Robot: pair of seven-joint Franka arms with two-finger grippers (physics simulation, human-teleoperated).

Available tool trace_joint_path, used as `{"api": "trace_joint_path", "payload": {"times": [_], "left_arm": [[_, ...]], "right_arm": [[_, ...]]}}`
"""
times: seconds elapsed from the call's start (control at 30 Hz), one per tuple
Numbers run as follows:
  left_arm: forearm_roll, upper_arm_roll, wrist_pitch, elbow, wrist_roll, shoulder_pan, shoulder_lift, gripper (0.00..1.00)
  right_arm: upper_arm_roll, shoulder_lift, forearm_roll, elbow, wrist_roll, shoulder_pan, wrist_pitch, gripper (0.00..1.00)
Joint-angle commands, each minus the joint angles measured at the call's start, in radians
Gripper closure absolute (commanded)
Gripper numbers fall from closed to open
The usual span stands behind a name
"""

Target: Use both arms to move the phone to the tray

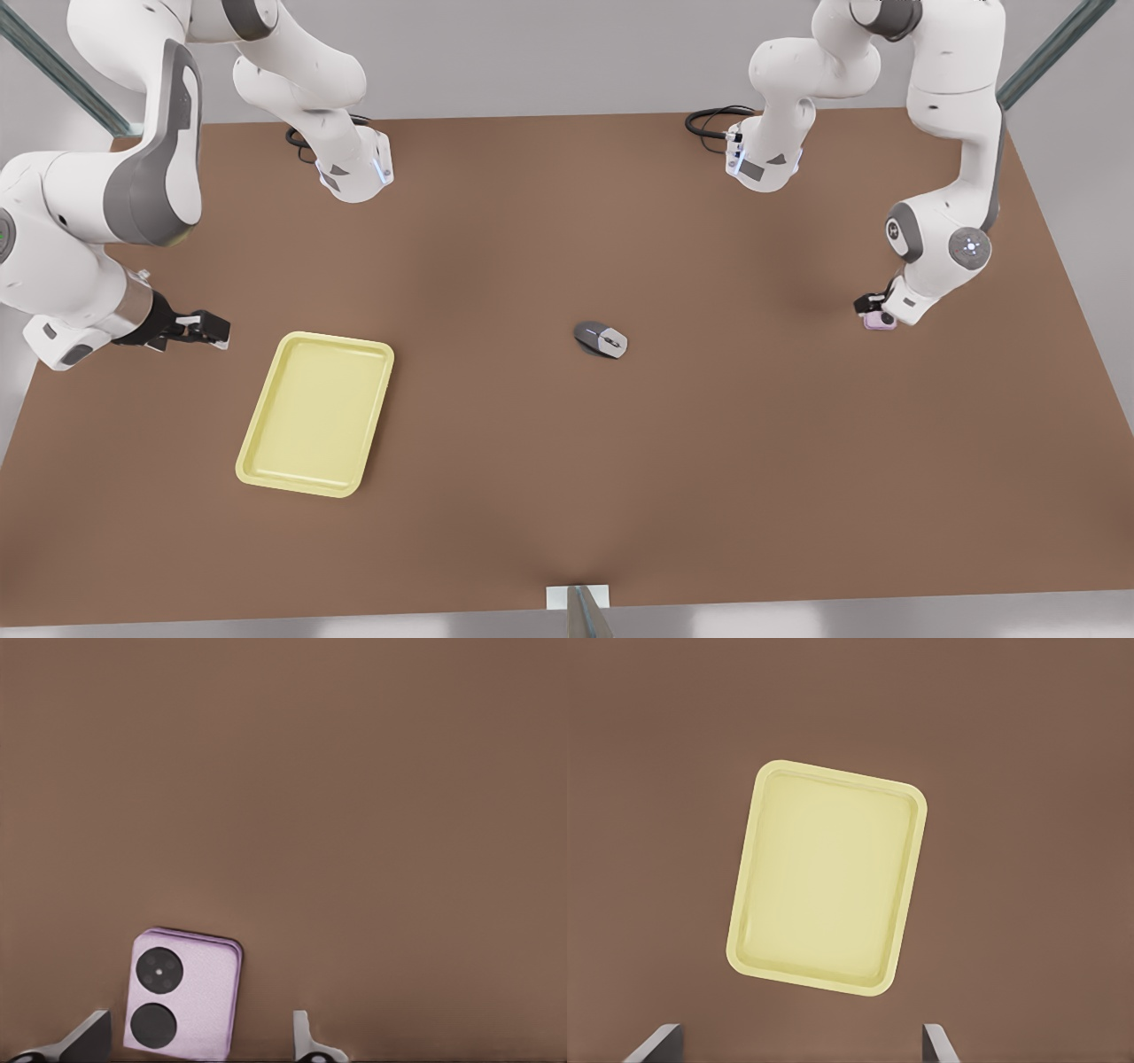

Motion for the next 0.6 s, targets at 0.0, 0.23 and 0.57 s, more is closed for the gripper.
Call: {"api": "trace_joint_path", "payload": {"times": [0.0, 0.23, 0.57], "left_arm": [[0.002, 0.022, 0.123, -0.016, 0.373, 0.000, 0.008, 0.00], [0.000, 0.033, 0.176, -0.018, 0.451, 0.026, 0.081, 0.00], [-0.030, 0.022, 0.167, -0.041, 0.494, 0.041, 0.081, 0.00]], "right_arm": [[0.000, -0.002, -0.001, 0.000, 0.018, 0.000, -0.002, 0.00], [0.000, -0.001, 0.008, -0.004, 0.021, 0.004, 0.004, 0.00], [0.005, 0.022, -0.024, 0.011, 0.016, 0.004, 0.015, 0.00]]}}
